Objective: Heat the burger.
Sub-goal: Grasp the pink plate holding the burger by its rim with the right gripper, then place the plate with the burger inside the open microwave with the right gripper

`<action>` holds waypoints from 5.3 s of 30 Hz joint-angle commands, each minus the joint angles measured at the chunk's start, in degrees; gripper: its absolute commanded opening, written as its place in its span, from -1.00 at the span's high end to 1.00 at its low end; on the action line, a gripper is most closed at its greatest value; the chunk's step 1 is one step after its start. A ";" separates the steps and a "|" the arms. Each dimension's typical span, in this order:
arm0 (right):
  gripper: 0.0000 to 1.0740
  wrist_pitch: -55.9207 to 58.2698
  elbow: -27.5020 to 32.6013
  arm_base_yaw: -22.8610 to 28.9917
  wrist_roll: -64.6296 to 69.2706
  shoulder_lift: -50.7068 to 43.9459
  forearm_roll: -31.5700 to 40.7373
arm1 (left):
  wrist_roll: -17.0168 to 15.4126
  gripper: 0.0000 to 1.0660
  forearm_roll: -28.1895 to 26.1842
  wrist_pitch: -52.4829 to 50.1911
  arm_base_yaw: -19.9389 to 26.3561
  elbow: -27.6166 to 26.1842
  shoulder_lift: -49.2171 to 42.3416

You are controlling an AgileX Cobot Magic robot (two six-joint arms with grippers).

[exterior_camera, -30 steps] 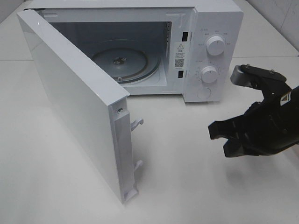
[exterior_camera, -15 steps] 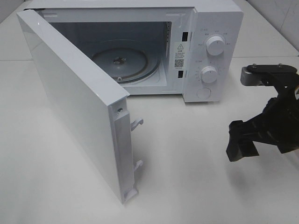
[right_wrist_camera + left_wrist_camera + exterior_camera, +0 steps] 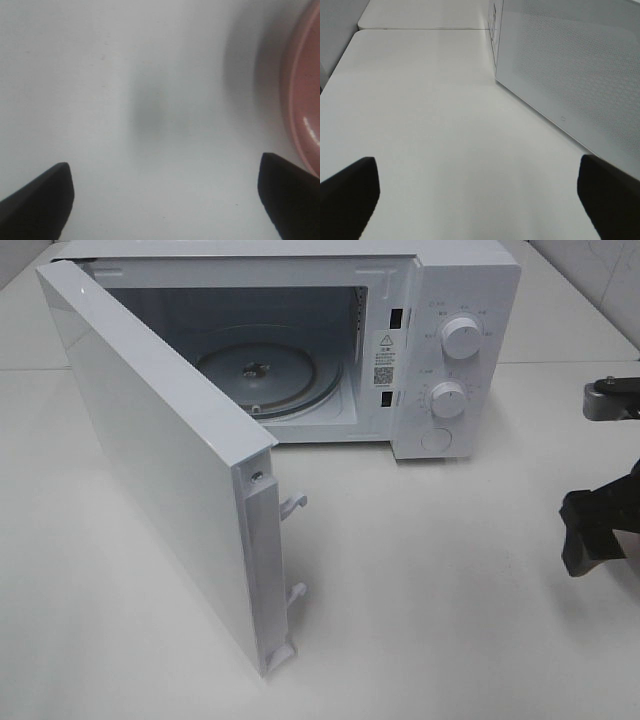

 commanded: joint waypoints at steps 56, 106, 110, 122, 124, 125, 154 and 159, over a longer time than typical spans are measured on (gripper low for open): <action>-0.01 -1.60 -14.90 -16.44 -12.55 30.14 -0.17 | -0.29 -0.96 -0.06 -0.40 -0.29 0.06 -0.97; 1.00 11.52 -14.84 -3.04 -4.76 22.17 -5.79 | -0.29 -0.96 -0.06 -0.40 -0.29 0.06 -0.97; 1.00 12.89 -14.78 -0.86 -4.35 20.51 -6.42 | -0.29 -0.96 -0.06 -0.40 -0.29 0.06 -0.97; 1.00 13.41 -6.65 10.94 -1.32 10.20 -11.23 | -0.29 -0.96 -0.06 -0.40 -0.29 0.06 -0.97; 1.00 13.35 -5.44 15.30 -0.92 7.51 -11.80 | -0.29 -0.96 -0.06 -0.40 -0.29 0.06 -0.97; 1.00 13.35 -5.44 15.30 -0.92 7.51 -11.80 | -0.29 -0.96 -0.06 -0.40 -0.29 0.06 -0.97; 1.00 4.35 -2.12 45.09 -27.73 2.29 -12.03 | -0.29 -0.96 -0.06 -0.40 -0.29 0.06 -0.97; 1.00 2.98 -2.12 45.09 -34.38 2.29 -12.15 | -0.29 -0.96 -0.06 -0.40 -0.29 0.06 -0.97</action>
